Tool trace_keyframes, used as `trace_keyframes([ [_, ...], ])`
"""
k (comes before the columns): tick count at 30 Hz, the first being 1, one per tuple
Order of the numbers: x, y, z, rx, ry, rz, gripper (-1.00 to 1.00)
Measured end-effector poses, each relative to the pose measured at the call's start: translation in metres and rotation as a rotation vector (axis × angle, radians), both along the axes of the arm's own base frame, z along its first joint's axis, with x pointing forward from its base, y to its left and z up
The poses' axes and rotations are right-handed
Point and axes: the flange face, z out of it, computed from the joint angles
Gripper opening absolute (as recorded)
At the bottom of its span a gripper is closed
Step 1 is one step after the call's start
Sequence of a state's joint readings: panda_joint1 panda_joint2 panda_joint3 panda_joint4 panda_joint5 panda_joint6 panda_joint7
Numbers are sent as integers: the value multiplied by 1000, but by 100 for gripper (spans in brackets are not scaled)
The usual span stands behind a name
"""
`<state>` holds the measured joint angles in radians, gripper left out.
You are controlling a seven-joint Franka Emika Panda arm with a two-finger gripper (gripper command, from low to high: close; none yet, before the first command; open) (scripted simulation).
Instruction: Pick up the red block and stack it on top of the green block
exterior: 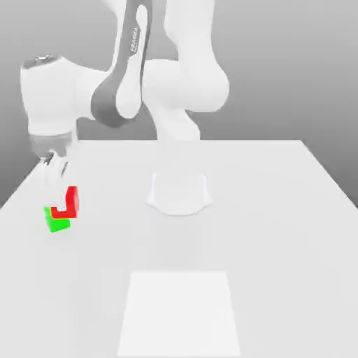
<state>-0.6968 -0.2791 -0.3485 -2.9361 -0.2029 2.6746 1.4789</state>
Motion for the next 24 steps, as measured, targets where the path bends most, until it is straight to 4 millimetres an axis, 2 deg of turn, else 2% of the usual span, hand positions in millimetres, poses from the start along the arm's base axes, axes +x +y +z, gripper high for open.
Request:
trace_keyframes([
  [3, -49, -27, 0, 4, 4, -91, -100],
  [5, -65, -34, -2, 12, 1, -118, -100],
  [14, -60, -39, -19, 36, -31, -114, -100],
  [24, -66, -38, -59, 17, -11, -124, -100],
])
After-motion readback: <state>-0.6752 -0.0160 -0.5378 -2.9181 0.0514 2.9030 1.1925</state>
